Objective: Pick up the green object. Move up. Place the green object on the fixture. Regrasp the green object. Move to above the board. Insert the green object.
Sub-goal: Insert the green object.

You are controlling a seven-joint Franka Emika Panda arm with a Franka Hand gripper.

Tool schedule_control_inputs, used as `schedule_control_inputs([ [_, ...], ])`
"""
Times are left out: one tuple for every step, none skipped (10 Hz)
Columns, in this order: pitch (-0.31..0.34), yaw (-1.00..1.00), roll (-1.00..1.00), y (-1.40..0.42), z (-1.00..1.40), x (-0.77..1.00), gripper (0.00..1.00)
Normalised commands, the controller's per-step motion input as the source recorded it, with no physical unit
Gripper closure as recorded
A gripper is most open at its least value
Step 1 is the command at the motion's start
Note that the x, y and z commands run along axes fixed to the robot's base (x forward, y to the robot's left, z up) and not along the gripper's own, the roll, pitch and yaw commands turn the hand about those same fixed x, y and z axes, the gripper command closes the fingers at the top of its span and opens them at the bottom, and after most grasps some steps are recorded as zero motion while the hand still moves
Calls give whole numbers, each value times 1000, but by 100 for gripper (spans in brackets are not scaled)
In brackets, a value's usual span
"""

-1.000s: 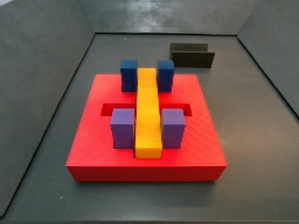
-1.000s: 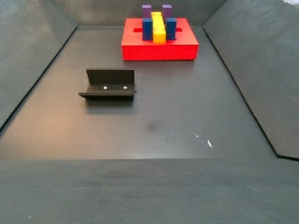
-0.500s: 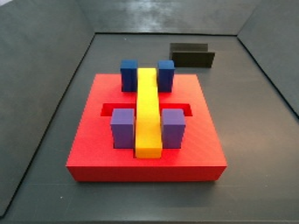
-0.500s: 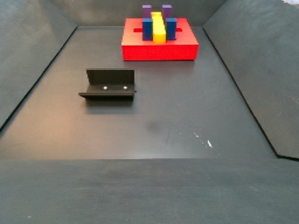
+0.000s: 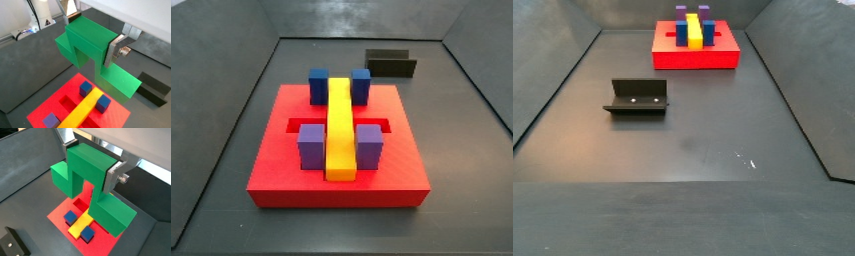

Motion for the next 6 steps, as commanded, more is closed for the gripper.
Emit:
schedule_control_inputs([
  [0,71,-386,-34,-294,189,100],
  [0,123,-393,-71,-266,214,100],
  [0,120,-383,-46,-297,217,100],
  [0,120,-380,-37,-309,217,100],
  [0,123,-380,-34,-309,214,100],
  [-7,86,-354,0,-374,137,100],
])
